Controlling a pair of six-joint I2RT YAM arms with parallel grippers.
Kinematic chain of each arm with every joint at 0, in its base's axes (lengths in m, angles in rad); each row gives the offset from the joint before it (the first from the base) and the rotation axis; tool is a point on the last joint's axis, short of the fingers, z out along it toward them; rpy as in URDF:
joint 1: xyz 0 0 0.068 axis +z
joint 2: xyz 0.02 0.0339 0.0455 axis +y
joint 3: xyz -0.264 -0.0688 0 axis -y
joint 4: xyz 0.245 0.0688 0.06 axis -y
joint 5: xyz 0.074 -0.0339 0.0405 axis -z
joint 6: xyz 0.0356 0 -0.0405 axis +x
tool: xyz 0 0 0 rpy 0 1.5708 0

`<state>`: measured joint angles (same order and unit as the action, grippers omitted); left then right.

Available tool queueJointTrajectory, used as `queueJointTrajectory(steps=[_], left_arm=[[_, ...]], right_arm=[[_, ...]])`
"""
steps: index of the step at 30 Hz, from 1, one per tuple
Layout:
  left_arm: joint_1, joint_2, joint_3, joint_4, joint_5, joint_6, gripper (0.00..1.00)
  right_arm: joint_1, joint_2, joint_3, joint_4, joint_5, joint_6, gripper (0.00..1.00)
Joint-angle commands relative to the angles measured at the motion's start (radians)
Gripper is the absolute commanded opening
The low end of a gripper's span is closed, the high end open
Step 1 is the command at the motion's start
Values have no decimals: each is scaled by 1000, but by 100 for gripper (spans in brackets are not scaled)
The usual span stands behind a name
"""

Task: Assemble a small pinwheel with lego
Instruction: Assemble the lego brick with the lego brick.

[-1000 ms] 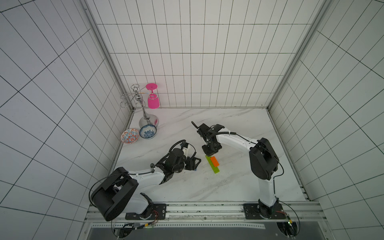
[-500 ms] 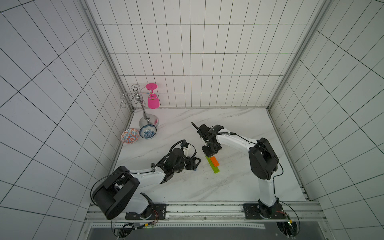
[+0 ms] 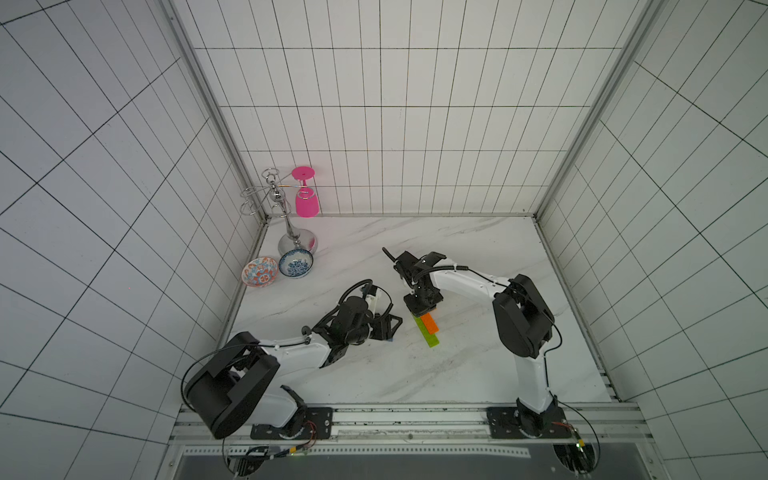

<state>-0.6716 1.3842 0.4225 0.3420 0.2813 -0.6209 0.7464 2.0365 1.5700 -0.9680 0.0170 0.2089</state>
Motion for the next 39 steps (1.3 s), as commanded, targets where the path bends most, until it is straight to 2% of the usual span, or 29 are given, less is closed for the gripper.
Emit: queueJointTrajectory(steps=[1, 28, 32, 37, 39], left_arm=[[-3, 9, 22, 32, -9, -5, 64], [-3, -24, 11, 3, -38, 1, 64], [-2, -57, 20, -31, -47, 12, 64], [1, -111, 45, -100, -73, 36, 67], [1, -127, 55, -123, -83, 42, 67]], right_arm=[[-2, 26, -44, -13, 8, -8, 12], [14, 77, -97, 4, -2, 1, 13], [7, 42, -83, -1, -1, 3, 17], [3, -7, -39, -12, 8, 6, 29], [3, -24, -25, -13, 12, 7, 30]])
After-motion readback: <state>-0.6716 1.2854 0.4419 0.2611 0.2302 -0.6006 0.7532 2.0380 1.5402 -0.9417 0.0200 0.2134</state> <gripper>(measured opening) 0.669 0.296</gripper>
